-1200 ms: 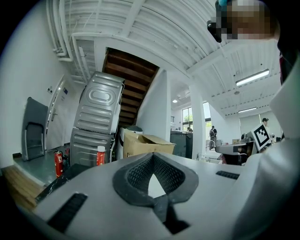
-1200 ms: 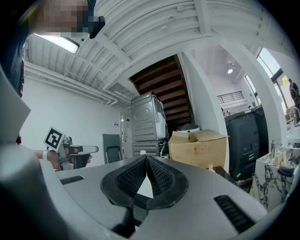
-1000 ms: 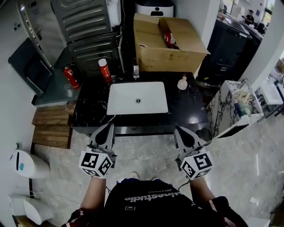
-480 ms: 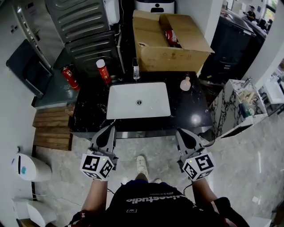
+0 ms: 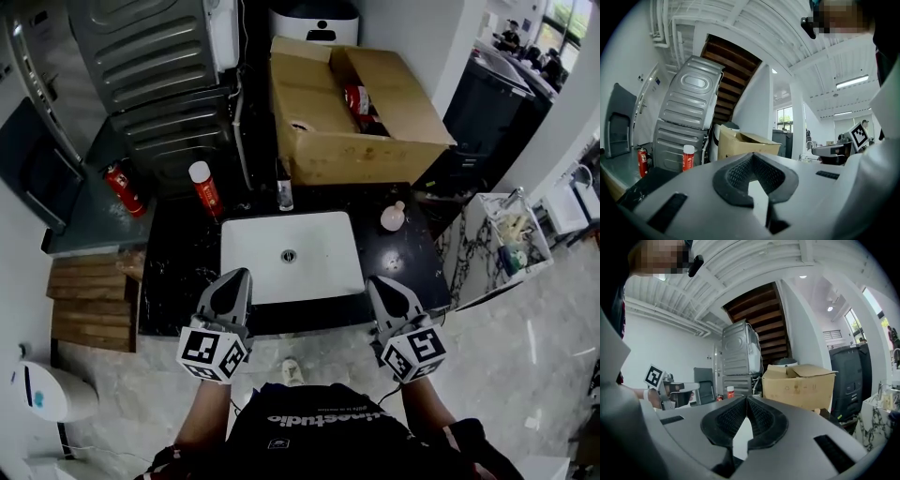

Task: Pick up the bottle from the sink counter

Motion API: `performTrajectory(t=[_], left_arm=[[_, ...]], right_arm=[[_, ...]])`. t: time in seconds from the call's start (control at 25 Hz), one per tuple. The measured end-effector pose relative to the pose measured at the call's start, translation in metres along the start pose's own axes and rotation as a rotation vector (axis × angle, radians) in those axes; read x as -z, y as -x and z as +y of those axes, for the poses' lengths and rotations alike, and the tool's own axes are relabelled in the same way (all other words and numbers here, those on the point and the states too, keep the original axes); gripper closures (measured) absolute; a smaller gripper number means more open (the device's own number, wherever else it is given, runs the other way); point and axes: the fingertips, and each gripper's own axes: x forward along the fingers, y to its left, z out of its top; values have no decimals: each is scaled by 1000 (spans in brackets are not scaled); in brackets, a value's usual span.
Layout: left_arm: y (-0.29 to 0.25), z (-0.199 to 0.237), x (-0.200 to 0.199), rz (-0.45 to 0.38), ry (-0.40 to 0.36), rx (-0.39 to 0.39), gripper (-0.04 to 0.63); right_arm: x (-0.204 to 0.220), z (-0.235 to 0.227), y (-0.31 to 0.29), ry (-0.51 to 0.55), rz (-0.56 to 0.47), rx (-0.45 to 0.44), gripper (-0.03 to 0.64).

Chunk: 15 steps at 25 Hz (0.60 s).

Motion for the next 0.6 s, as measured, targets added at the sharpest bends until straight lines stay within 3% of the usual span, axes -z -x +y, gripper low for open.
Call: performTrajectory(t=[0.28, 0.6], left_arm=[[-44, 39, 0, -3, 25, 22, 581], [-87, 46, 5, -3, 38, 44, 581]], right_arm=[[-8, -15, -44, 11, 12, 42, 577], [-6, -44, -78, 11, 23, 58, 577]])
